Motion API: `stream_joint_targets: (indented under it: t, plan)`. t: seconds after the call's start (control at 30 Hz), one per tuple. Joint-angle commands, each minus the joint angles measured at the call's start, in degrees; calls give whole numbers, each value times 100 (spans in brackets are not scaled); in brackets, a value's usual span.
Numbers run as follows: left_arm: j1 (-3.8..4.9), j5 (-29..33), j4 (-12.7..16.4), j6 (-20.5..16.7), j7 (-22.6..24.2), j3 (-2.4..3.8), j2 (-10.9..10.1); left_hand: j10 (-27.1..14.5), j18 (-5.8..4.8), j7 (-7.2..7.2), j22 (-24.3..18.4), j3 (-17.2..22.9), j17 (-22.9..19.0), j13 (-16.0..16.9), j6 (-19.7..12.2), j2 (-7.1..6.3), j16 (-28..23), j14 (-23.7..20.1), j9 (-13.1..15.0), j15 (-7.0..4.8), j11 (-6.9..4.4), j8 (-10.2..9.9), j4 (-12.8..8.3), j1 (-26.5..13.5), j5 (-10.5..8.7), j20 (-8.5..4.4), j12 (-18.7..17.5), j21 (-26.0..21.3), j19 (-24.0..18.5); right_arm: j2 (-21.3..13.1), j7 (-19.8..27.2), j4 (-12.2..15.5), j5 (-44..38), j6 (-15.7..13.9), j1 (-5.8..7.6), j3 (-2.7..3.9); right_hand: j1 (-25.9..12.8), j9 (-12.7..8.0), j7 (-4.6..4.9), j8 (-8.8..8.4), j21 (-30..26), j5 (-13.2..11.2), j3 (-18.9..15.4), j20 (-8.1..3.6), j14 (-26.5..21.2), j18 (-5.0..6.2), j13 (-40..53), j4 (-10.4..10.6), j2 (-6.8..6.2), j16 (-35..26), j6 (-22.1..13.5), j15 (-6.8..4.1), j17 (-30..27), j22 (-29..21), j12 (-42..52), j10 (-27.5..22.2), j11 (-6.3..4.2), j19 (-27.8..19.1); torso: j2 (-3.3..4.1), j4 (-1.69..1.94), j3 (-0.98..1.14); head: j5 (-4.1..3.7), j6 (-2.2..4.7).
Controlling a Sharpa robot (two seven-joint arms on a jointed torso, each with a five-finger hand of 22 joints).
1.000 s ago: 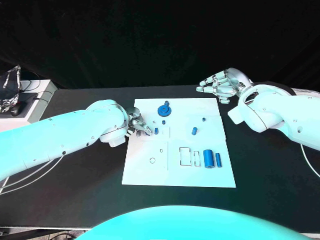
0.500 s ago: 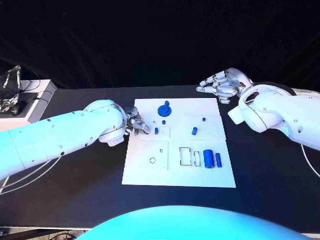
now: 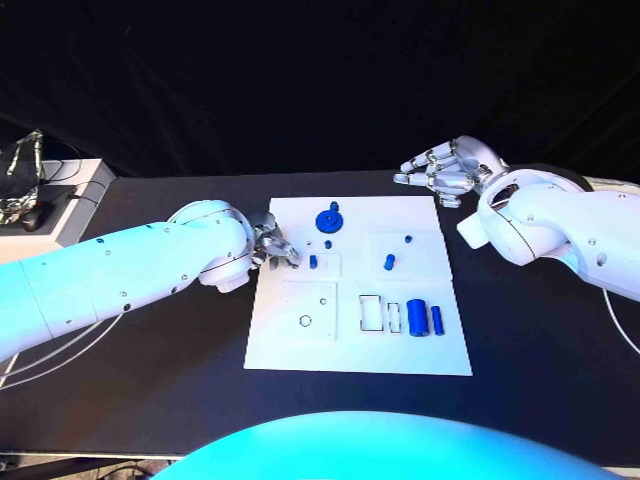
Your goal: Assemble the parts on the task board
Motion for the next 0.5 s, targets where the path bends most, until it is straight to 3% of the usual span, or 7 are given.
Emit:
stream_joint_targets:
  t: [0.03,0.5]
  plan:
    - [-14,41,-15,147,-102,-25,6,5,-92,-270,506,35,0,-9,304,328,29,9,867,-3,-26,8,-83,249,-23,14,27,31,41,2,29,5,-55,78,-2,3,-13,5,30,-28,-24,-9,-11,-20,1,-15,8,-5,7,-21,5,-27,-7,781,-12,5,-23,230,0,-1,4,2,0]
    - [-20,72,105,372,-134,-39,-48,0,-93,-266,508,41,6,-18,310,339,33,9,859,2,-23,-5,-126,261,-14,17,26,21,32,3,24,-4,-77,104,-3,3,-13,5,30,-28,-24,-9,-11,-20,1,-15,8,-5,7,-21,5,-27,-7,781,-12,5,-23,230,1,1,1,-4,0]
